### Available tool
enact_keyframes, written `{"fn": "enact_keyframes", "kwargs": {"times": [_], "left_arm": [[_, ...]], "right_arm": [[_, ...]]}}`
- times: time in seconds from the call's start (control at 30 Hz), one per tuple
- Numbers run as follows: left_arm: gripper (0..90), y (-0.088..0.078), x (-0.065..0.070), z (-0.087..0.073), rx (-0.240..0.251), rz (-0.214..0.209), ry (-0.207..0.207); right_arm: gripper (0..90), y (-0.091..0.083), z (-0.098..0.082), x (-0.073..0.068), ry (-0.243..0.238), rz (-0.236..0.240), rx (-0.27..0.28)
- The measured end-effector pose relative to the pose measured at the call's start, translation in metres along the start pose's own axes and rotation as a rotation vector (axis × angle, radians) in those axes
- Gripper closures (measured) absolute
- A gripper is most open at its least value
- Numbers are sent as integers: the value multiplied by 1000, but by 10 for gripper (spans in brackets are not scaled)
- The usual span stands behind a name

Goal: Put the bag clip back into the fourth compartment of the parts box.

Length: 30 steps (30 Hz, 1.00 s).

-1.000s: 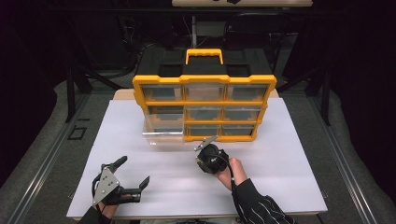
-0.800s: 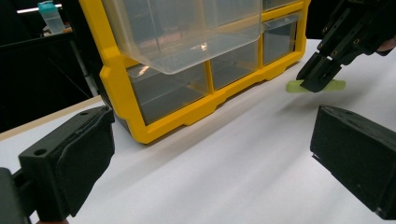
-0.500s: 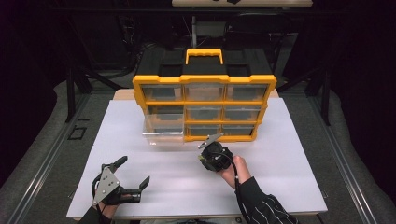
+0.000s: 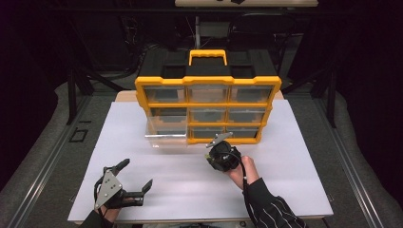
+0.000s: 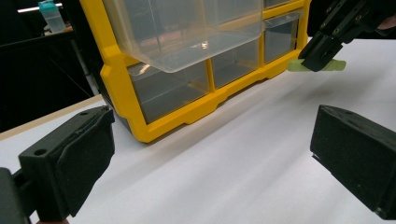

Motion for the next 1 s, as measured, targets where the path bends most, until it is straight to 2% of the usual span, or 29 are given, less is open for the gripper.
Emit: {"fn": "enact_keyframes", "kwargs": {"times": [0.33,0.47,0.63,0.77,1.0], "left_arm": [[0,0,0,0,-2,3,0],[0,1,0,0,-3,2,1],[0,1,0,0,-1,0,1],[0,1,0,0,-3,0,4],[0,1,1,0,-5,2,8]], "right_arm": [[804,-1,1,0,-12,3,-8],[804,-1,4,2,-3,2,-3],[806,-2,8,4,-16,1,-5],[805,-3,12,5,-49,-5,-12],[806,-7,24,11,-56,8,25]]}}
Point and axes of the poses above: each handheld gripper's, and its own axes: y roughly forward along the jaws, z roughly out of its top, x roughly to its right, the point moved 8 cm from there along y, roughly forward along the jaws, and after that the axes turned 11 degrees about -y, right-handed, at the moved point
